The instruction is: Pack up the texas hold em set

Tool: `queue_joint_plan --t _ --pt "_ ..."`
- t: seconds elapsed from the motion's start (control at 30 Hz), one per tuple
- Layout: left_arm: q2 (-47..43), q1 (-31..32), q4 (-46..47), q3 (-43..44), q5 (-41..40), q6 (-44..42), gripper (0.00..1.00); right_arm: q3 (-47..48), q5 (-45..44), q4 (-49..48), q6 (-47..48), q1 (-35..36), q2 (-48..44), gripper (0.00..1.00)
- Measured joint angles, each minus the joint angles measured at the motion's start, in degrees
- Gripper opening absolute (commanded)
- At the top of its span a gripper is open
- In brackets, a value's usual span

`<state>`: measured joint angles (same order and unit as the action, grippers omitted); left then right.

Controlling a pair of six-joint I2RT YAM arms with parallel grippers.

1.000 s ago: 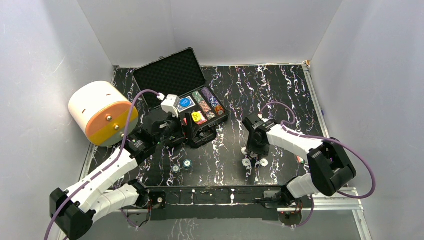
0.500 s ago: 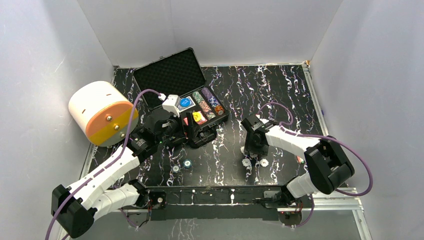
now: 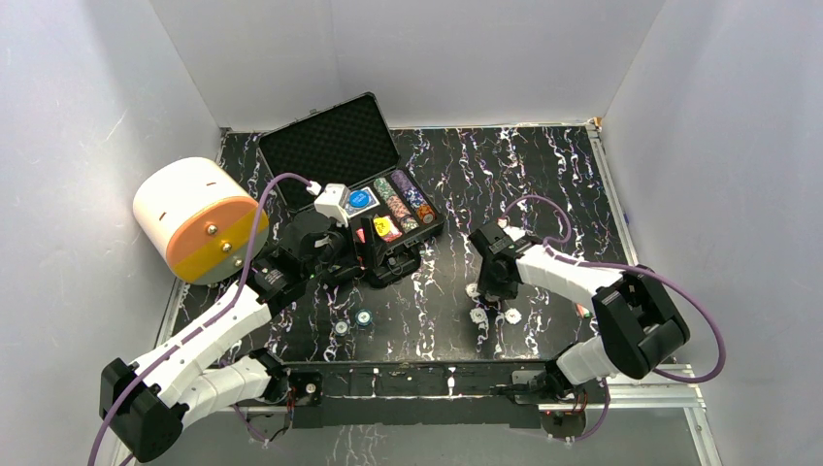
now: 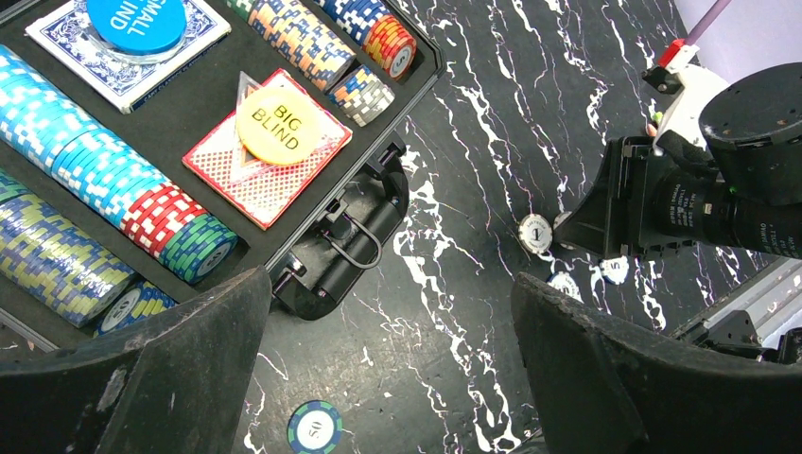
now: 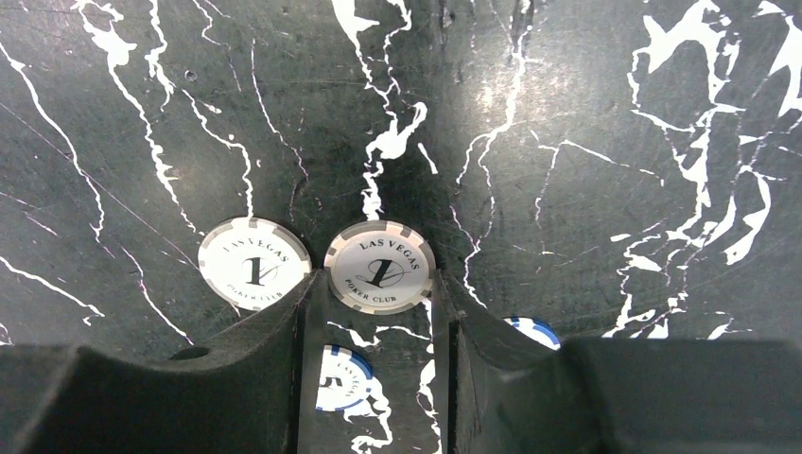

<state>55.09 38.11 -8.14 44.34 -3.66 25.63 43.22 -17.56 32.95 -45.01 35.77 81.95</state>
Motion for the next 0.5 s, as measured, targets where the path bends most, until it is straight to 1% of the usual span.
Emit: queue_joint_plan --t 0.27,0.5 --pt "0.00 -0.02 0.00 0.00 -0.22 0.39 0.97 0.61 -0.24 0.57 0.33 0.81 -3.76 0.43" --pt "0.44 -0.02 -0.02 0.00 -0.39 0.59 0.98 2.86 0.07 0.22 0.76 3.30 -2.34 0.45"
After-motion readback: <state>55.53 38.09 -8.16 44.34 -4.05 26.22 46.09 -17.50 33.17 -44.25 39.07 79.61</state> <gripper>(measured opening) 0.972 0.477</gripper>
